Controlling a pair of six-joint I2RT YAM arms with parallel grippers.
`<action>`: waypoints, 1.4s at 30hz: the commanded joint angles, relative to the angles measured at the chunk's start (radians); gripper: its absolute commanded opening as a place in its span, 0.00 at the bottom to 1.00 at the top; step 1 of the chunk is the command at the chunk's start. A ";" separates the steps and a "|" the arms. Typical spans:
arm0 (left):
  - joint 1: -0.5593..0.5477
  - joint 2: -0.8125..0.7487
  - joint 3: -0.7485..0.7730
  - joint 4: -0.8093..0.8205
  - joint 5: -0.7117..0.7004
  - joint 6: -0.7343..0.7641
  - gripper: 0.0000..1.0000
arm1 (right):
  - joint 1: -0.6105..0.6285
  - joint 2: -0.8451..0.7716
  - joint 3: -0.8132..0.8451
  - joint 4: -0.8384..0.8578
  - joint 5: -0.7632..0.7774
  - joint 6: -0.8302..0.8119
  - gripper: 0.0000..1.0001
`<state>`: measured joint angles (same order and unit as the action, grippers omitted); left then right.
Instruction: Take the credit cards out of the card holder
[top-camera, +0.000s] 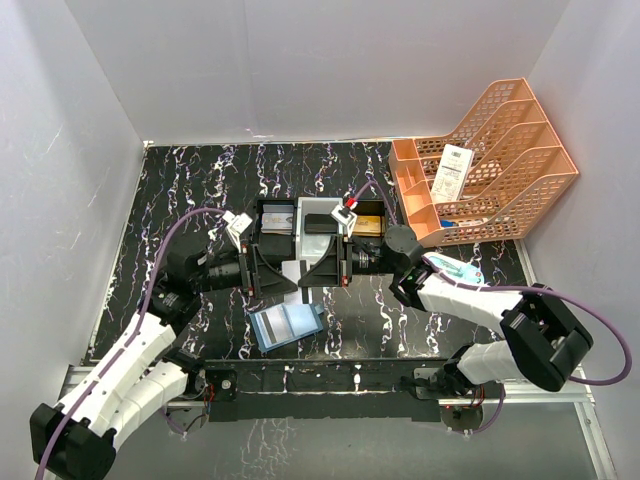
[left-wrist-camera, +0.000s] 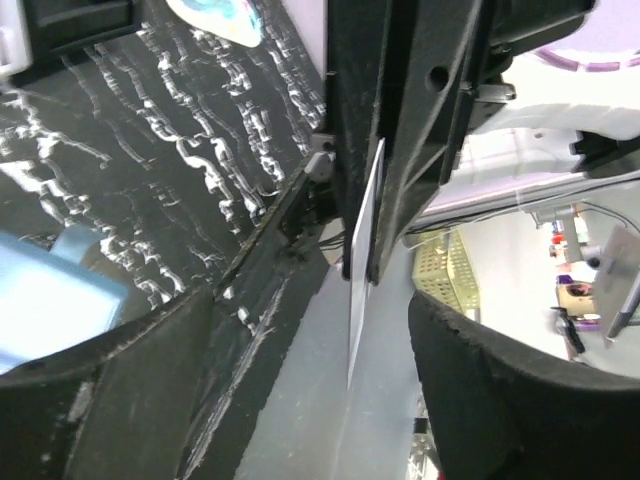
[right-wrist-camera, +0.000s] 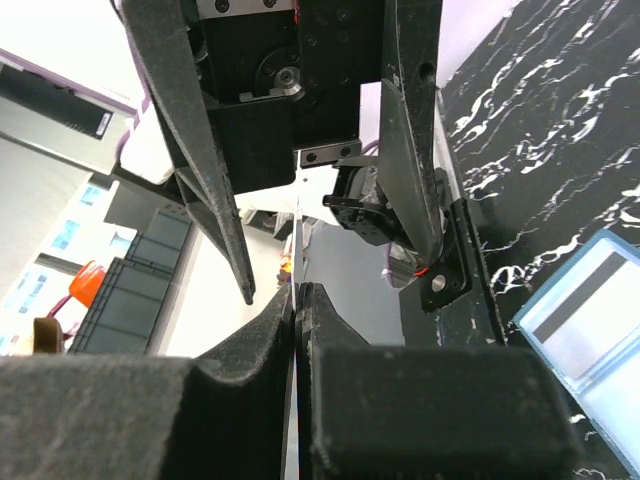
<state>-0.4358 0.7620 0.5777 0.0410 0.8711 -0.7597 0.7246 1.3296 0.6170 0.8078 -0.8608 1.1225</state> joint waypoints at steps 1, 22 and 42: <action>0.002 -0.012 0.069 -0.156 -0.137 0.063 0.84 | 0.001 -0.051 0.033 -0.095 0.072 -0.091 0.00; 0.090 0.084 0.299 -0.734 -1.017 0.278 0.99 | 0.074 -0.125 0.276 -0.792 0.610 -0.629 0.00; 0.213 0.018 0.176 -0.555 -1.127 0.321 0.99 | 0.281 0.223 0.586 -0.801 1.160 -1.219 0.00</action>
<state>-0.2279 0.7795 0.7525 -0.5381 -0.2188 -0.4450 1.0000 1.5139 1.1393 -0.0883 0.1902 0.0727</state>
